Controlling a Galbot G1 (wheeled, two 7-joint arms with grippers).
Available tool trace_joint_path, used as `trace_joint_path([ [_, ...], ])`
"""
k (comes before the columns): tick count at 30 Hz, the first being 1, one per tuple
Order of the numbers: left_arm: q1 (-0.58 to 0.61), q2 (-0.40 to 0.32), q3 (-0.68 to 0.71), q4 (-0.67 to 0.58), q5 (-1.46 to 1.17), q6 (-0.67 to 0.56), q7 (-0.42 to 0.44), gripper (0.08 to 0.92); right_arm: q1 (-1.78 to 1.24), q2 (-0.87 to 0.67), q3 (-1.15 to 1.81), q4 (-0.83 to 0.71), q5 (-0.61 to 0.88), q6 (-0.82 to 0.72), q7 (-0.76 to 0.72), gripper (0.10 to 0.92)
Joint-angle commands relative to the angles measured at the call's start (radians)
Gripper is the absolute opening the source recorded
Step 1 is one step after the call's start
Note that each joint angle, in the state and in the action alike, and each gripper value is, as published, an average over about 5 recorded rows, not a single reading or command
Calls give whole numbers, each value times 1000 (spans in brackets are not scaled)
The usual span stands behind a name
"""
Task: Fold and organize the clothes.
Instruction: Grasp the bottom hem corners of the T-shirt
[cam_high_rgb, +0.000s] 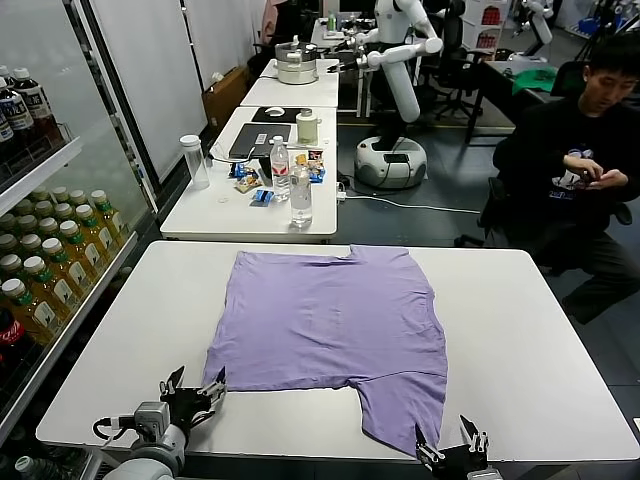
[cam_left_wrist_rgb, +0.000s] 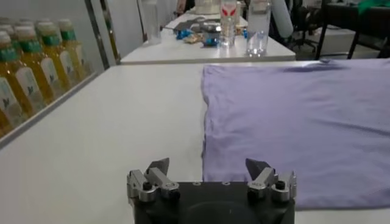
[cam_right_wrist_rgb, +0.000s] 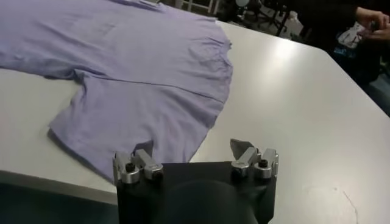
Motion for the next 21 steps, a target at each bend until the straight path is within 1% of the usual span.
trace_joint_path([
  [1,-4,0,18,22,-18,20,-7,816,-19,3,-8,-33,43,-11,1,802],
  [3,1,-1,20,20,-21,20,-5,796,-18,0,-8,-39,64,-12,2,765],
  [6,10,-1,21,20,-29,20,-3,723,-16,-4,-8,-47,89,-15,3,682],
  [16,24,-7,23,24,-76,17,2,429,-7,-17,-7,-44,118,-12,-8,388],
  [21,29,-7,14,-11,-97,-25,4,290,25,-29,1,-24,138,-4,-22,249],
])
